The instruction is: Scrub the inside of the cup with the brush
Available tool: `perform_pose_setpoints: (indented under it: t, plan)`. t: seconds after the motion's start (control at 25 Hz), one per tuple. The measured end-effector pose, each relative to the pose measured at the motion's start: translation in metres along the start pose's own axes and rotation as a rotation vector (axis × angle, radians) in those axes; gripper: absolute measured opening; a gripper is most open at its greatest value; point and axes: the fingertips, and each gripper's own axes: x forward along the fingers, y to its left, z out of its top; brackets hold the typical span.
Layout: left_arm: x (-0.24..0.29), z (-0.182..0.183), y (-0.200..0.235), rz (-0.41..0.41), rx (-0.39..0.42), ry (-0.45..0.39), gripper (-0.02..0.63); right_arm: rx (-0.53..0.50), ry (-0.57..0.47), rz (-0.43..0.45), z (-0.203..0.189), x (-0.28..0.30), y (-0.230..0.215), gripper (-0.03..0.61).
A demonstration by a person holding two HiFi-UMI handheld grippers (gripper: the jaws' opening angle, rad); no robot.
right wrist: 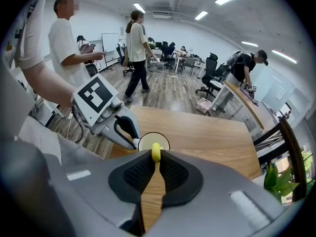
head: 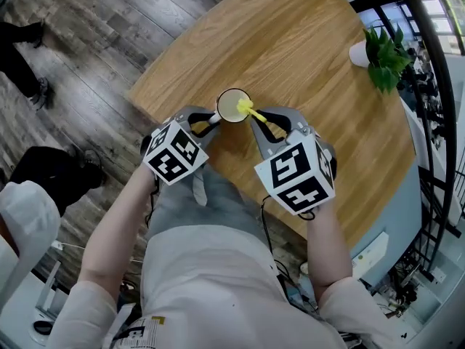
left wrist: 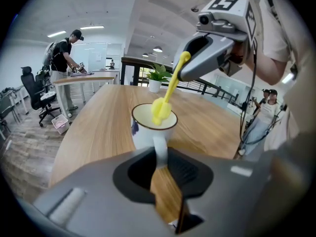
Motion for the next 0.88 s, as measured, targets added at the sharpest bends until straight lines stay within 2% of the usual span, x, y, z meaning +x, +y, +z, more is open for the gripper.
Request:
perform_pose_setpoints:
  t: [0.2, 0.44, 0.68, 0.88]
  plan:
    - [0.0, 0.0, -0.002, 0.01, -0.014, 0.02, 0.067, -0.01, 0.019, 0.048, -0.004, -0.007, 0.017, 0.032]
    - [-0.004, -0.002, -0.008, 0.024, -0.012, 0.03, 0.066, -0.069, -0.032, 0.069, 0.02, -0.006, 0.043, 0.034]
    - [-0.004, -0.003, -0.011, 0.04, 0.013, 0.039, 0.066, -0.043, -0.138, 0.047, 0.045, -0.006, 0.038, 0.032]
    - [-0.008, -0.006, -0.014, 0.048, 0.006, 0.044, 0.066, 0.031, -0.215, -0.011, 0.053, -0.006, 0.023, 0.032]
